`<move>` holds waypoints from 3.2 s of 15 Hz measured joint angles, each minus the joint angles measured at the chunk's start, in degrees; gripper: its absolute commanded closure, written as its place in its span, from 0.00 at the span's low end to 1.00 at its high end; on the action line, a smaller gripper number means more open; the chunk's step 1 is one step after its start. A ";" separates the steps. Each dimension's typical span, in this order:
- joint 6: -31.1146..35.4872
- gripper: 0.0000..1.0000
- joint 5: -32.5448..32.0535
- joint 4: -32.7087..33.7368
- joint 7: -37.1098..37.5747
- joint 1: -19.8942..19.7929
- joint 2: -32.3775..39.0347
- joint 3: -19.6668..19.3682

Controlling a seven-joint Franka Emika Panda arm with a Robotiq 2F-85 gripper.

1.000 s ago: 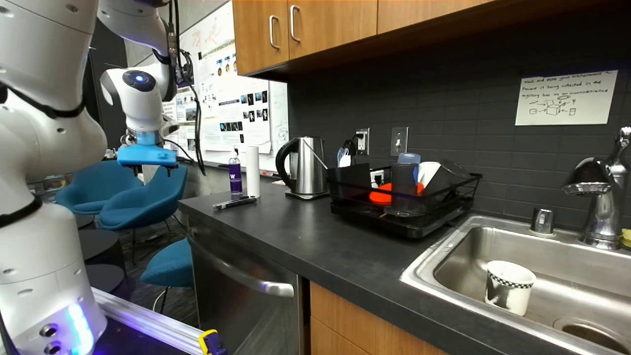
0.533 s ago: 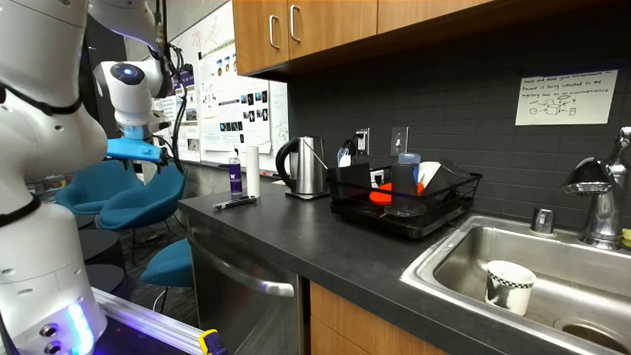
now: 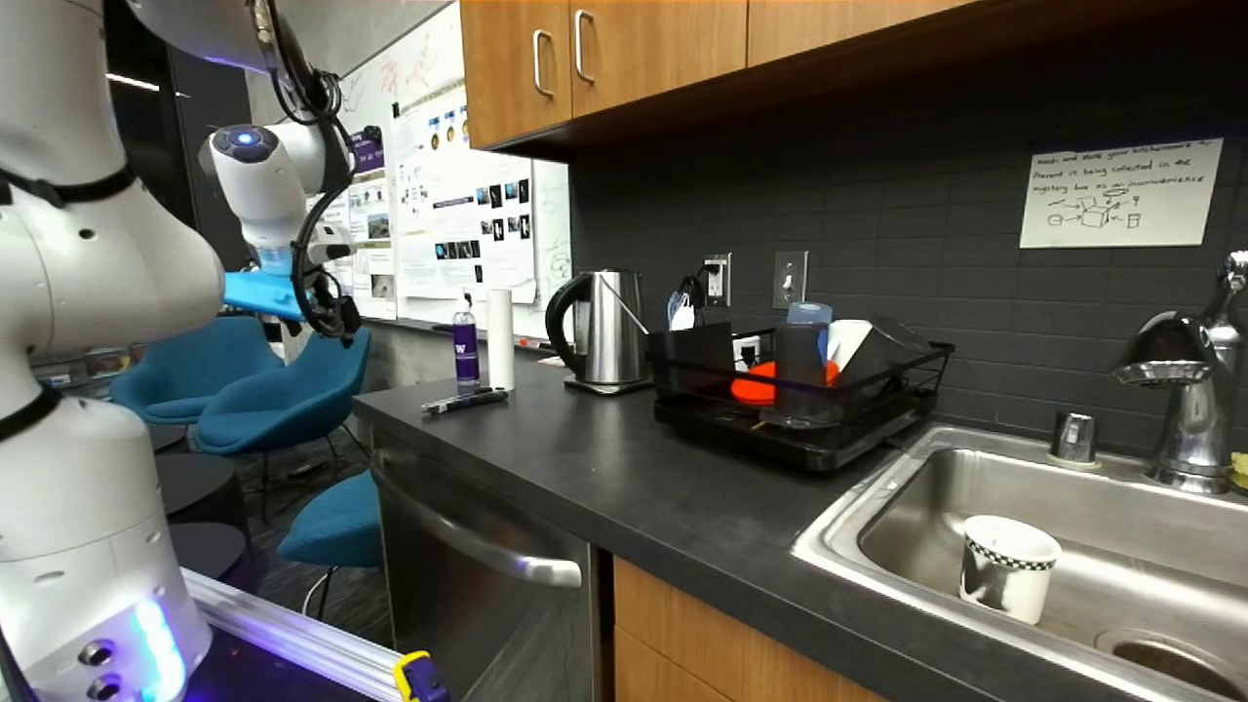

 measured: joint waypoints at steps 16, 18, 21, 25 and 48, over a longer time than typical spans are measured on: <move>0.01 0.00 0.02 -2.07 33.32 -14.85 -11.21 7.00; 0.01 0.00 0.03 -2.09 34.63 -14.85 -10.00 7.03; 0.01 0.00 0.03 -1.81 35.17 -14.91 -7.52 7.48; 0.01 0.00 0.03 -1.74 35.73 -14.97 -5.26 9.10; -0.01 0.00 -5.47 9.05 -5.95 -5.31 20.72 18.95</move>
